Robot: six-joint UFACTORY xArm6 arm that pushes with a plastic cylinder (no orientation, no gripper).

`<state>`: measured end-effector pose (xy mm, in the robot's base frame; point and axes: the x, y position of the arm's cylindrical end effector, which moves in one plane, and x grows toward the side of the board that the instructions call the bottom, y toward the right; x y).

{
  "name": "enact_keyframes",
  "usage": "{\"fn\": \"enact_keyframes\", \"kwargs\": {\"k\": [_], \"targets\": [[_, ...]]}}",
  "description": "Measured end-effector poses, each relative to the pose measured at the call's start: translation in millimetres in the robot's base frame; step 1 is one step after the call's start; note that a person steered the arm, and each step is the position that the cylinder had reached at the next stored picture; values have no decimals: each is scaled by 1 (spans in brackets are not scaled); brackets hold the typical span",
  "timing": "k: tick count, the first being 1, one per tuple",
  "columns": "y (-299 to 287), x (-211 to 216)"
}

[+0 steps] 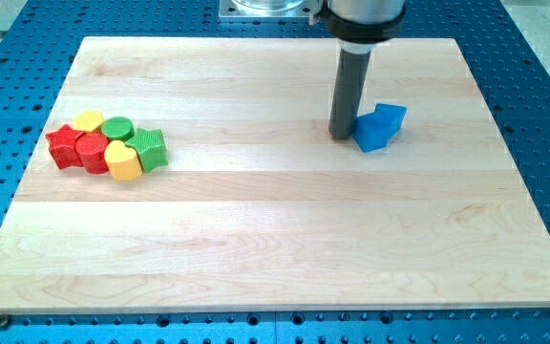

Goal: Push the blue blocks to the top right side of the board

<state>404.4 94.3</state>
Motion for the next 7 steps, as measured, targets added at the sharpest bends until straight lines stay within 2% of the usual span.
{"fn": "enact_keyframes", "kwargs": {"k": [2, 4, 5, 7], "targets": [[6, 30], [10, 90], [48, 72], [76, -13]]}}
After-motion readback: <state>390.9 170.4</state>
